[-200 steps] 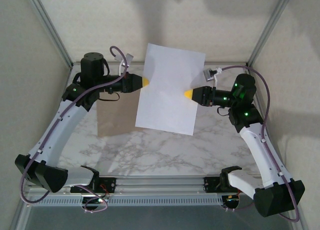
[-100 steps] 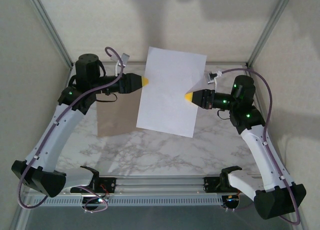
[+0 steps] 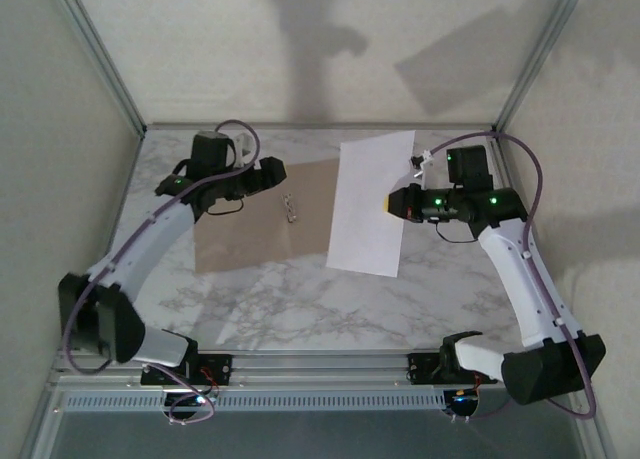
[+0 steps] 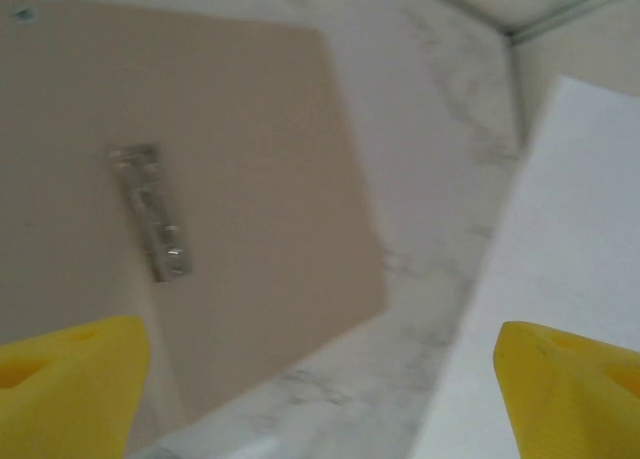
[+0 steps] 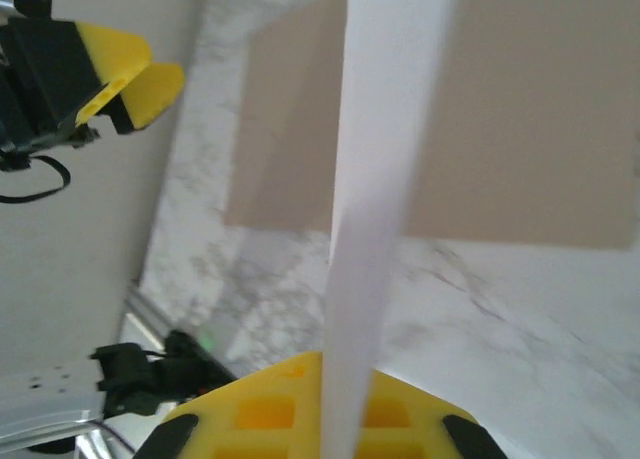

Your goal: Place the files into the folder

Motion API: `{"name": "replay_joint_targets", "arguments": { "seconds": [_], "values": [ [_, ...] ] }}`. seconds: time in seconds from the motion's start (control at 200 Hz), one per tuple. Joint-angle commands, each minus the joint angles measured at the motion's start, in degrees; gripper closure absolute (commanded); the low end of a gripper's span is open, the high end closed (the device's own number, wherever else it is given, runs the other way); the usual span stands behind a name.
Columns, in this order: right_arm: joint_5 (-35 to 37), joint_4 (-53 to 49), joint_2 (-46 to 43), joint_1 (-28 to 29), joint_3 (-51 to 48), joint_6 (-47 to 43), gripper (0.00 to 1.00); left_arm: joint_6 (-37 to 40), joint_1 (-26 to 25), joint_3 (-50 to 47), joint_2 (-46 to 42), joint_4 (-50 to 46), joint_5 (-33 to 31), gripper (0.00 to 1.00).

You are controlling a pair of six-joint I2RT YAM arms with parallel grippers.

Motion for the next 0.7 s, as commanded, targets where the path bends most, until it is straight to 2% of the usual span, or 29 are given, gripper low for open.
{"name": "replay_joint_targets", "arguments": {
  "seconds": [0.0,0.265,0.456,0.691],
  "values": [
    [7.93,-8.04,-0.3,0.42,3.74,-3.54,1.0,0.22,-1.42,0.78,5.94,4.83,-7.21,0.14],
    [10.65,-10.17,-2.62,0.41,6.47,-6.92,1.0,2.4,-5.63,17.17,28.53,3.29,-17.54,0.19],
    [12.03,-9.79,-6.07,0.4,6.66,-9.36,1.0,3.4,-6.09,33.05,43.56,-1.63,-24.65,0.15],
    [9.96,-6.74,-8.95,0.42,5.97,-10.9,1.0,5.22,-6.26,45.43,55.13,-3.37,-21.22,0.14]
  ]
}}
